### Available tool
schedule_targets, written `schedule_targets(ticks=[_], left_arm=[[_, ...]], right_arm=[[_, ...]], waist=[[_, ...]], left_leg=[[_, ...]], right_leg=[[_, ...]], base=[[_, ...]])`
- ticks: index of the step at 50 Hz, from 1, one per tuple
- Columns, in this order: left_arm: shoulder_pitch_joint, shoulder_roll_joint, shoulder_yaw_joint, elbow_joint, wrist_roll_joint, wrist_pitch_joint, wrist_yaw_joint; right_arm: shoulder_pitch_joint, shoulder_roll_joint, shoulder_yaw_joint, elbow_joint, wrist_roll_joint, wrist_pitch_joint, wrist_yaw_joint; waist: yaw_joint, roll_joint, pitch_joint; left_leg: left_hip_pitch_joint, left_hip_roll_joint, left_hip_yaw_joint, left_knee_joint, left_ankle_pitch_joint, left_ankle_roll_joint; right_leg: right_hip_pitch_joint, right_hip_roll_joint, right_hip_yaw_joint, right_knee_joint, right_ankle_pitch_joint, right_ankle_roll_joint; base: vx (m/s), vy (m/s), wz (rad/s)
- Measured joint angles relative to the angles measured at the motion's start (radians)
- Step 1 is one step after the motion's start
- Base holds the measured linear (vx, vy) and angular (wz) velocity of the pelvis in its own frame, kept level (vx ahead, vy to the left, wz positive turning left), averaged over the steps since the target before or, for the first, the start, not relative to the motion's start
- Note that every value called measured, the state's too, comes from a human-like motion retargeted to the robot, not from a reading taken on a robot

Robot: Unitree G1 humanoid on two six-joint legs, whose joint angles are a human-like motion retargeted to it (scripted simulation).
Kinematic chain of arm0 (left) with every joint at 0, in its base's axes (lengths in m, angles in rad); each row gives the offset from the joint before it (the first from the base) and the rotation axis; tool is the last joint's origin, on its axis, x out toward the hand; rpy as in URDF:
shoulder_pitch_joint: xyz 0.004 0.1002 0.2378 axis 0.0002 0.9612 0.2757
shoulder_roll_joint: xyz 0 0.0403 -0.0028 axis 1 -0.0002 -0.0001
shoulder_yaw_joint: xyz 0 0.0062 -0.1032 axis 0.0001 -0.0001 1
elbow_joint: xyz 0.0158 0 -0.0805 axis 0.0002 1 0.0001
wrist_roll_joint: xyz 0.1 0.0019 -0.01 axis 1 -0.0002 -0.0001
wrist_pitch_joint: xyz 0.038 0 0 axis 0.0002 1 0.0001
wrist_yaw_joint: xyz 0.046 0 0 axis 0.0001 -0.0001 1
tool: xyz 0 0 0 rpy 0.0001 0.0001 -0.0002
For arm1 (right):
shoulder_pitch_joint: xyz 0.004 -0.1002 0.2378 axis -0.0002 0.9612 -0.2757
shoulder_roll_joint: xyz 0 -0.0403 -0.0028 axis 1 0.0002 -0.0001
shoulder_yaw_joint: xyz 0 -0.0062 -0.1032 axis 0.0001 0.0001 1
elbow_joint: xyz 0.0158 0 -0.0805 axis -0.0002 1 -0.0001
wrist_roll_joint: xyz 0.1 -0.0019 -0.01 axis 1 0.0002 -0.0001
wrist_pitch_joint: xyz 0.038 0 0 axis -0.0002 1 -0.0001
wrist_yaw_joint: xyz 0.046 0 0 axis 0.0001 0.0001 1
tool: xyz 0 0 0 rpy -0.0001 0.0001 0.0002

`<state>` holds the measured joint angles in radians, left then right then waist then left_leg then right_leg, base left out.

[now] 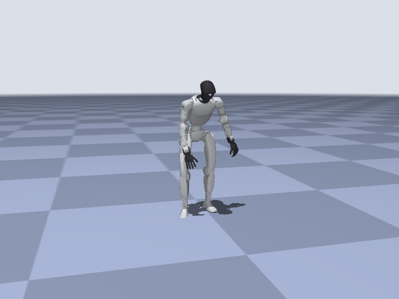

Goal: Upper body actions

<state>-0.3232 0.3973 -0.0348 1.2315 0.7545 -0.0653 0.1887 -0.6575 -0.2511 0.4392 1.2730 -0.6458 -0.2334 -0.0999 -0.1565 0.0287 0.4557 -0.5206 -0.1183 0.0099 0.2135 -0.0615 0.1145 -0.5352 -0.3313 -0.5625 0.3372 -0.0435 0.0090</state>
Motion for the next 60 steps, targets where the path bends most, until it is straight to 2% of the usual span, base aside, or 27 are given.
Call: schedule_targets(ticks=[10,15,25,31,35,37,40,42,44,48,53,55,58,60], left_arm=[[0.097,-0.089,0.039,0.102,0.043,0.027,-0.016],[0.147,-0.124,0.061,0.153,0.042,0.035,-0.025],[0.244,-0.177,0.108,0.272,0.039,0.069,-0.057],[0.297,-0.202,0.125,0.309,0.043,0.075,-0.076],[0.316,-0.211,0.117,0.325,0.053,0.078,-0.076],[0.332,-0.215,0.112,0.334,0.064,0.080,-0.073],[0.349,-0.216,0.112,0.346,0.085,0.087,-0.070],[0.363,-0.217,0.115,0.358,0.095,0.092,-0.064],[0.371,-0.217,0.117,0.371,0.096,0.098,-0.058],[0.373,-0.223,0.119,0.394,0.076,0.108,-0.055],[0.368,-0.222,0.119,0.387,0.113,0.122,-0.082],[0.368,-0.217,0.118,0.376,0.155,0.143,-0.097],[0.371,-0.204,0.105,0.372,0.204,0.173,-0.103],[0.370,-0.193,0.098,0.377,0.220,0.188,-0.091]], right_arm=[[0.320,0.018,-0.009,-0.394,0.127,-0.058,0.123],[0.457,0.032,-0.020,-0.596,0.282,-0.098,0.193],[0.646,0.007,-0.020,-1.058,0.567,-0.175,0.235],[0.736,-0.007,-0.111,-1.349,0.621,-0.201,0.179],[0.789,-0.005,-0.195,-1.508,0.634,-0.214,0.070],[0.810,-0.006,-0.227,-1.561,0.665,-0.239,0.023],[0.822,-0.012,-0.259,-1.606,0.701,-0.264,-0.019],[0.823,-0.015,-0.276,-1.620,0.699,-0.263,-0.028],[0.816,-0.016,-0.291,-1.626,0.686,-0.257,-0.030],[0.783,-0.018,-0.308,-1.627,0.655,-0.249,-0.040],[0.758,-0.008,-0.307,-1.623,0.624,-0.253,-0.064],[0.760,0.001,-0.309,-1.619,0.613,-0.258,-0.081],[0.771,0.004,-0.316,-1.621,0.608,-0.262,-0.093],[0.772,-0.001,-0.322,-1.626,0.607,-0.260,-0.095]], waist=[[-0.045,-0.034,-0.182],[-0.038,-0.047,-0.263],[-0.032,-0.056,-0.373],[-0.039,-0.045,-0.401],[-0.059,-0.030,-0.408],[-0.083,-0.037,-0.416],[-0.085,-0.042,-0.426],[-0.069,-0.043,-0.438],[-0.058,-0.040,-0.441],[-0.060,-0.026,-0.436],[-0.093,-0.011,-0.427],[-0.096,-0.013,-0.432],[-0.122,-0.017,-0.440],[-0.137,-0.024,-0.442]], left_leg=[[0.213,0.004,0.009,-0.085,-0.018,0.024],[0.291,0.008,0.038,-0.113,-0.030,0.028],[0.421,0.014,0.070,-0.133,-0.060,0.037],[0.466,0.016,0.059,-0.142,-0.076,0.048],[0.482,0.029,0.051,-0.146,-0.083,0.048],[0.494,0.018,0.034,-0.147,-0.083,0.049],[0.507,0.015,0.031,-0.145,-0.086,0.048],[0.513,0.021,0.036,-0.144,-0.089,0.045],[0.521,0.029,0.040,-0.142,-0.091,0.043],[0.527,0.047,0.043,-0.145,-0.095,0.042],[0.526,0.064,0.038,-0.151,-0.098,0.041],[0.522,0.064,0.039,-0.153,-0.098,0.038],[0.522,0.060,0.012,-0.154,-0.096,0.033],[0.525,0.051,0.001,-0.154,-0.098,0.031]], right_leg=[[0.228,0.063,-0.019,-0.169,0.067,0.024],[0.289,0.079,0.002,-0.192,0.074,0.034],[0.358,0.087,0.044,-0.141,0.095,0.039],[0.373,0.084,0.039,-0.080,0.119,0.019],[0.369,0.094,0.027,-0.020,0.051,-0.008],[0.367,0.122,0.096,-0.033,0.047,0.038],[0.371,0.151,0.111,-0.043,0.051,0.003],[0.408,0.119,-0.023,-0.071,0.084,-0.036],[0.405,0.129,-0.012,-0.057,0.114,-0.055],[0.334,0.104,0.058,0.086,0.184,-0.046],[0.222,0.069,0.082,0.261,0.275,-0.106],[0.191,0.063,0.090,0.293,0.246,-0.080],[0.164,0.124,0.221,0.217,0.205,0.021],[0.161,0.140,0.279,0.139,0.196,0.057]], base=[[0.38,0.11,-0.13],[0.28,0.14,-0.30],[0.22,0.10,-0.31],[0.11,0.06,-0.17],[0.05,0.01,0.26],[0.07,-0.01,0.52],[0.07,-0.02,0.06],[0.08,-0.06,-0.24],[0.06,-0.06,-0.25],[0.01,-0.01,-0.06],[0.00,0.00,0.00],[0.04,-0.08,0.12],[0.08,-0.12,0.42],[0.10,-0.12,0.35]])
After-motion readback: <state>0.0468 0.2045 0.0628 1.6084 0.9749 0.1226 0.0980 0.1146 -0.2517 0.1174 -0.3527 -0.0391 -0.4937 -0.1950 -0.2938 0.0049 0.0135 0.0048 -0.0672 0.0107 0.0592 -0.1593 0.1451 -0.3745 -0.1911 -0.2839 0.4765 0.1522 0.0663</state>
